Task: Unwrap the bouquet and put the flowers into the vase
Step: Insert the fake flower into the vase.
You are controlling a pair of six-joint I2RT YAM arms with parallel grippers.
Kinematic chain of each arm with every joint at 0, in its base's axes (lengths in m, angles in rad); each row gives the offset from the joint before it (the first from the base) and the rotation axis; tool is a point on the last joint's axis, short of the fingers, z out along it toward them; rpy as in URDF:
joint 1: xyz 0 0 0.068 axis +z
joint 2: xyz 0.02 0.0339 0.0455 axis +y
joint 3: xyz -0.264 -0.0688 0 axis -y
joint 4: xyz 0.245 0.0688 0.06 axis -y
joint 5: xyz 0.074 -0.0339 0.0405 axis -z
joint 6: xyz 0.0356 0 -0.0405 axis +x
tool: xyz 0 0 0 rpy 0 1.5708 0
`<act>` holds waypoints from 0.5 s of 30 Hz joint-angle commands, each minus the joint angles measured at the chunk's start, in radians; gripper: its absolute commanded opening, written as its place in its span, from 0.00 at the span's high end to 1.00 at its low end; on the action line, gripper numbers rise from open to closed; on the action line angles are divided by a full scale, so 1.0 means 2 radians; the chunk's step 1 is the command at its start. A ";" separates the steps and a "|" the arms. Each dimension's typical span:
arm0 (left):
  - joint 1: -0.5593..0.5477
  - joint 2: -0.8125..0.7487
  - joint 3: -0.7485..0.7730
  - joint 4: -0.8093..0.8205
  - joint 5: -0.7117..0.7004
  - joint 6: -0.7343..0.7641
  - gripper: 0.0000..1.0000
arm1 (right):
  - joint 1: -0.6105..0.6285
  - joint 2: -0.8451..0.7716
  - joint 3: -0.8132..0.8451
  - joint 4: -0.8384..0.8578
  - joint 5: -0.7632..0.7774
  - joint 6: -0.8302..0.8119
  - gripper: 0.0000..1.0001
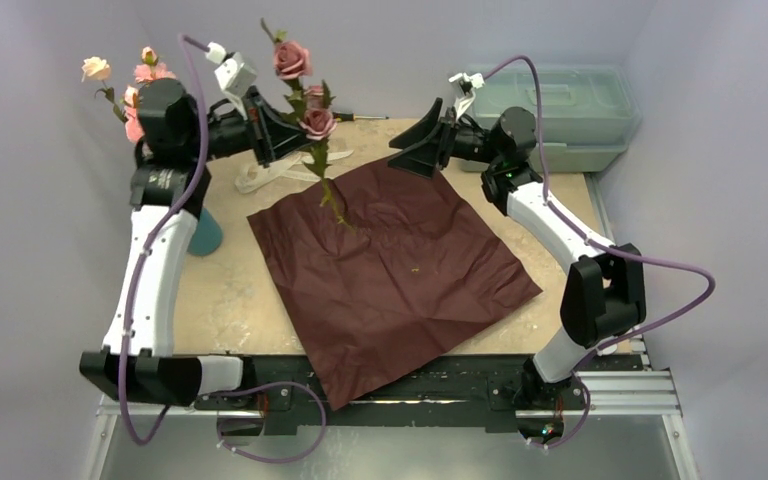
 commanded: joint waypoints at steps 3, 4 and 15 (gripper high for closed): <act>0.076 -0.088 -0.001 -0.239 -0.039 0.209 1.00 | -0.002 -0.004 0.039 -0.078 -0.018 -0.076 0.03; 0.089 -0.104 -0.004 -0.263 -0.048 0.227 1.00 | -0.003 -0.003 0.041 -0.086 -0.019 -0.084 0.02; 0.294 -0.287 -0.043 -0.332 -0.177 0.222 1.00 | -0.003 -0.004 0.052 -0.132 -0.033 -0.119 0.02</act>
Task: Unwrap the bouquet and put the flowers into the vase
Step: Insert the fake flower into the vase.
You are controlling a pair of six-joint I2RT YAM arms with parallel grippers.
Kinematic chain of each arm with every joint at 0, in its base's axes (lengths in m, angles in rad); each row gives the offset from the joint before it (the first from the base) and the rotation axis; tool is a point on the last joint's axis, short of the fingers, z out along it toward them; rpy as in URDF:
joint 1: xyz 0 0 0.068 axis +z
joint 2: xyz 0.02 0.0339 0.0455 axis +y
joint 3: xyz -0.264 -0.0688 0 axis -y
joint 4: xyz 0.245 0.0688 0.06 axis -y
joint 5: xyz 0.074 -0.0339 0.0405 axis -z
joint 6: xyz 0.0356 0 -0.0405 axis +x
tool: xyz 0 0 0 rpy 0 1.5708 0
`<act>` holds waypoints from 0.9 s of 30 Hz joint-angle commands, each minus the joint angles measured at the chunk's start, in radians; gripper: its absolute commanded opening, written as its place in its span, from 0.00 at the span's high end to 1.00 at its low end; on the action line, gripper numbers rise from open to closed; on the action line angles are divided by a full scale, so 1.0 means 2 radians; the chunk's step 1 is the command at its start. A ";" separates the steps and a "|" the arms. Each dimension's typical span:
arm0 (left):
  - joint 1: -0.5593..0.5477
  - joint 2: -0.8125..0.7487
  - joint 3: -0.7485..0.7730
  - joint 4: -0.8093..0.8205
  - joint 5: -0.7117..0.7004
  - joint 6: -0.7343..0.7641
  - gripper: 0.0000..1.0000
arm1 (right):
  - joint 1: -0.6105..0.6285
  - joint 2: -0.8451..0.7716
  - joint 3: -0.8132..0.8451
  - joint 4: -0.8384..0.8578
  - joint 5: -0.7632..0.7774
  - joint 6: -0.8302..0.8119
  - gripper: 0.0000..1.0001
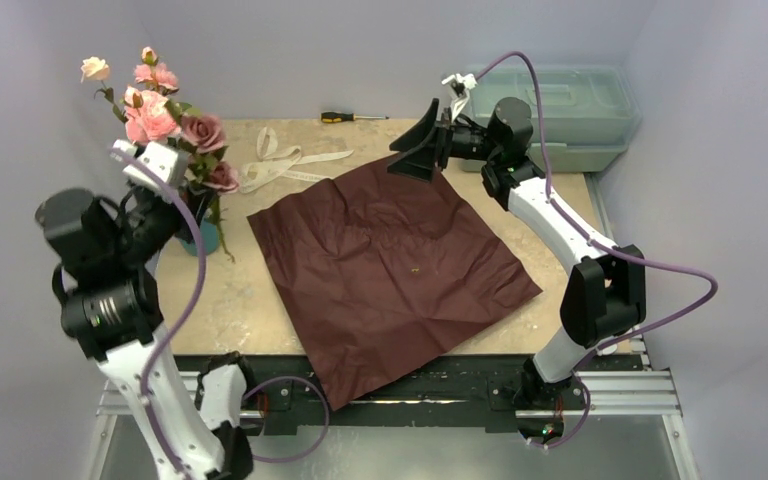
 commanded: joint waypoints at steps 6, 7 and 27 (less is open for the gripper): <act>0.113 -0.064 0.003 0.036 -0.199 -0.131 1.00 | 0.000 -0.006 0.014 -0.016 -0.034 -0.024 0.02; 0.119 -0.059 0.009 0.039 -0.223 -0.141 1.00 | -0.001 -0.006 0.014 -0.016 -0.037 -0.024 0.02; 0.136 0.168 0.265 0.099 -0.356 -0.252 1.00 | -0.003 0.036 0.099 -0.116 -0.045 -0.087 0.02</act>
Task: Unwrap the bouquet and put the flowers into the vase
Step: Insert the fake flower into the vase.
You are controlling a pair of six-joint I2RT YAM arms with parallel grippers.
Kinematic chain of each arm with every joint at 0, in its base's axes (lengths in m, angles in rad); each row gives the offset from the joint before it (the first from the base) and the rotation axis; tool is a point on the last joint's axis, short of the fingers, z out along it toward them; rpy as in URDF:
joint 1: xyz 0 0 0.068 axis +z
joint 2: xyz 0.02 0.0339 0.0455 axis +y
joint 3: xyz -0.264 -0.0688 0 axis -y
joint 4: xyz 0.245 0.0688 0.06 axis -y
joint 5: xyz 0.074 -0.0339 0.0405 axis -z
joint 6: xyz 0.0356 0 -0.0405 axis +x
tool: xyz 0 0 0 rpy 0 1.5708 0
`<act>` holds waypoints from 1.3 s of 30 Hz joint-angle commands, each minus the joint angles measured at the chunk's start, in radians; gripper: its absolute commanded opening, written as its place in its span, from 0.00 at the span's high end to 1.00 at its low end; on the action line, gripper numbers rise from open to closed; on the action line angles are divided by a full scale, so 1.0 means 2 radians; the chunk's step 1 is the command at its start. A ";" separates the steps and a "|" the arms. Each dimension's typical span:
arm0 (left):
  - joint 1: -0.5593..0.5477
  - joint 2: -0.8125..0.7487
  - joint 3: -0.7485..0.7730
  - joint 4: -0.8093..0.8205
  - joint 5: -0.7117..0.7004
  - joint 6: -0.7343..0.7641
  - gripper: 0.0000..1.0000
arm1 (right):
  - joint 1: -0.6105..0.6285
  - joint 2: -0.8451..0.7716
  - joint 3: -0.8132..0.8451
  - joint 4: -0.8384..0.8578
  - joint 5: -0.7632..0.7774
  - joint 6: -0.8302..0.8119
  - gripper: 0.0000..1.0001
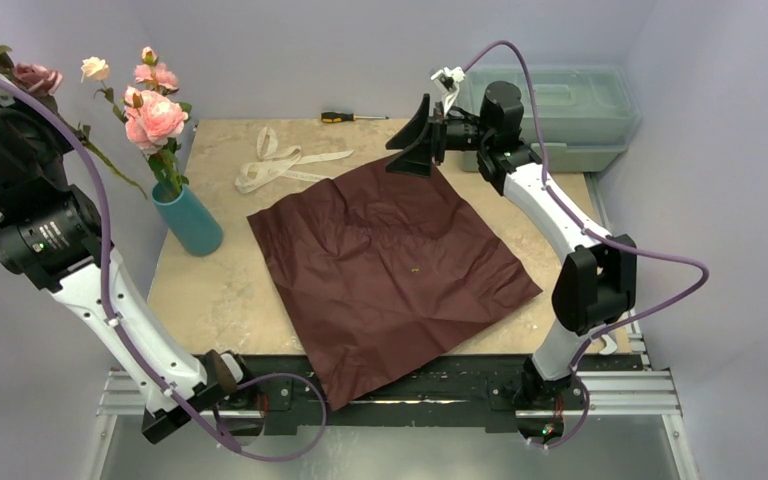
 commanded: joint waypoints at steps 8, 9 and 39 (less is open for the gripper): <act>0.005 0.033 -0.008 0.085 0.017 -0.063 1.00 | -0.003 0.004 0.025 -0.012 0.010 -0.005 0.02; 0.005 0.034 -0.012 0.089 0.019 -0.063 1.00 | -0.003 0.004 0.026 -0.012 0.012 -0.003 0.02; -0.039 0.014 -0.325 0.233 -0.021 0.005 1.00 | -0.003 0.018 0.030 -0.013 0.061 0.031 0.02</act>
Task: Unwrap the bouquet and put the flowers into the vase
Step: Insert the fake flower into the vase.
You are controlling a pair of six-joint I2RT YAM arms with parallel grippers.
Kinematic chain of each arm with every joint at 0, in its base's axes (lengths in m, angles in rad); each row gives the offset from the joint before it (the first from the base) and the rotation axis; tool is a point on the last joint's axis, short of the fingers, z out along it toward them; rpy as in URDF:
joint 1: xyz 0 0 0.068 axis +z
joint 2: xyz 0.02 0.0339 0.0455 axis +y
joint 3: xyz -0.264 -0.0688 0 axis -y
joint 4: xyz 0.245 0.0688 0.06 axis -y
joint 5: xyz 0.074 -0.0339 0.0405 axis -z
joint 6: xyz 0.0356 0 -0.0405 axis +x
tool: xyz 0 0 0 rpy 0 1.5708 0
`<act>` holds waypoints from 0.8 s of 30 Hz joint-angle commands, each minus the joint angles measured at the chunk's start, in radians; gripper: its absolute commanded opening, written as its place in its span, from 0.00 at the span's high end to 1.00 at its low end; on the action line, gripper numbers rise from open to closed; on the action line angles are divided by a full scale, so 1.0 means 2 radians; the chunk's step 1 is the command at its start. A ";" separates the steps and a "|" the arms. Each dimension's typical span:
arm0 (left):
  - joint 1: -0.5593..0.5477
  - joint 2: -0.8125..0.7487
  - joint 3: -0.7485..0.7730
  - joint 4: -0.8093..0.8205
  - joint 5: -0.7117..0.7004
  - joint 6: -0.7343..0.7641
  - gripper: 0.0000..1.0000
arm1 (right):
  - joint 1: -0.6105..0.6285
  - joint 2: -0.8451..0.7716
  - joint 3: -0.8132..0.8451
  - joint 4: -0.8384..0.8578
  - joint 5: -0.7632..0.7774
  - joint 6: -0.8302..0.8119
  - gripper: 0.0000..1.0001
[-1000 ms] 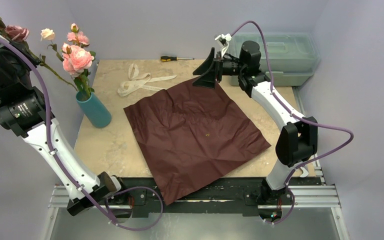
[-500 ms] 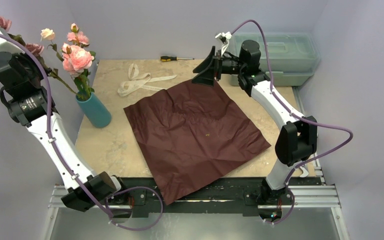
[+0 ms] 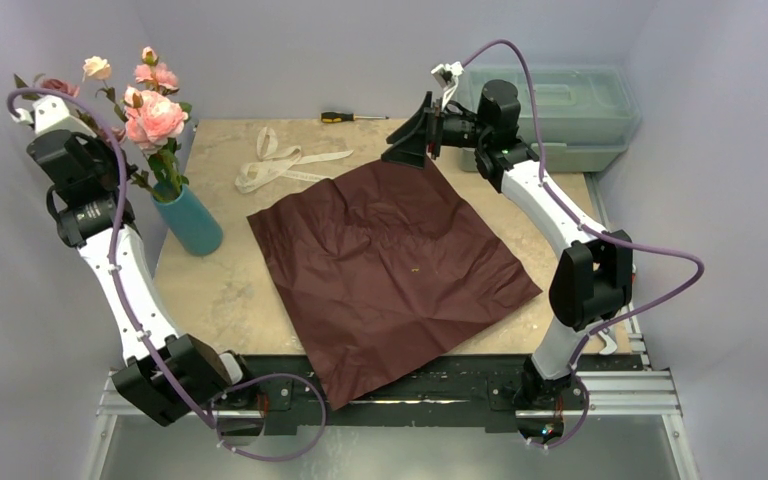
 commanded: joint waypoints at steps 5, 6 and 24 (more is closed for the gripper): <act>-0.049 -0.002 -0.061 0.070 -0.035 0.042 1.00 | -0.002 -0.004 0.015 -0.001 0.015 0.004 0.02; -0.052 -0.002 -0.067 0.076 -0.038 0.043 1.00 | -0.002 -0.005 0.014 -0.002 0.015 0.003 0.02; -0.057 -0.003 -0.042 -0.002 -0.052 0.050 0.49 | -0.003 -0.006 0.017 -0.019 0.006 -0.019 0.02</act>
